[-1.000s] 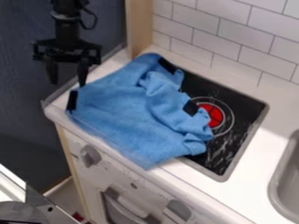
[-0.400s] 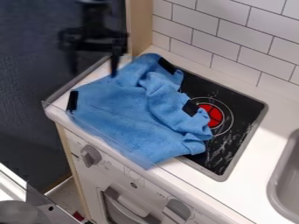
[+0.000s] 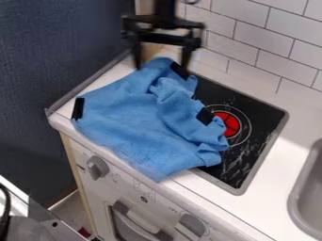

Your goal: Move the cloth from right to left

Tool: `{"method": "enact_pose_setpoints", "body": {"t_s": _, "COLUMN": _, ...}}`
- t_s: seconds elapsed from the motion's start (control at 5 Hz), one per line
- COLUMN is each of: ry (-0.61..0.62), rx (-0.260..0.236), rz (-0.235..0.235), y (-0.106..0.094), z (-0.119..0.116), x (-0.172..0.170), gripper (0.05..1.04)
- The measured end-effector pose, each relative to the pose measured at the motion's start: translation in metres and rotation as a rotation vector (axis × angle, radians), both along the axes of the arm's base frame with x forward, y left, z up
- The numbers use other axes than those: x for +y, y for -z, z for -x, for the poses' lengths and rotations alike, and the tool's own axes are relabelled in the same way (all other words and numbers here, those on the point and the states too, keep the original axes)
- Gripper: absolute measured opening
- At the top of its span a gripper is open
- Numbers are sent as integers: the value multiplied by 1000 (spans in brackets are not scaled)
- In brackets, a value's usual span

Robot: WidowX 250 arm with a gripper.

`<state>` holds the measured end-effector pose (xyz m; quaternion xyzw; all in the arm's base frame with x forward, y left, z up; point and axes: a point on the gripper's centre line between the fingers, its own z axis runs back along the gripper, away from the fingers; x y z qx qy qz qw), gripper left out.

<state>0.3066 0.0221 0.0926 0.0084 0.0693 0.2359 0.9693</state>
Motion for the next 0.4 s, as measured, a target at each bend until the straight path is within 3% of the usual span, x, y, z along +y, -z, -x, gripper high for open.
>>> {"method": "enact_pose_setpoints", "body": {"t_s": 0.2, "ry": 164, "rx": -20, "rz": 109, "y": -9, "z": -10, "x": -48, "gripper": 1001}}
{"method": "enact_pose_setpoints", "body": {"t_s": 0.4, "ry": 212, "rx": 11, "rz": 132, "y": -5, "z": -6, "x": -89, "gripper": 1001}}
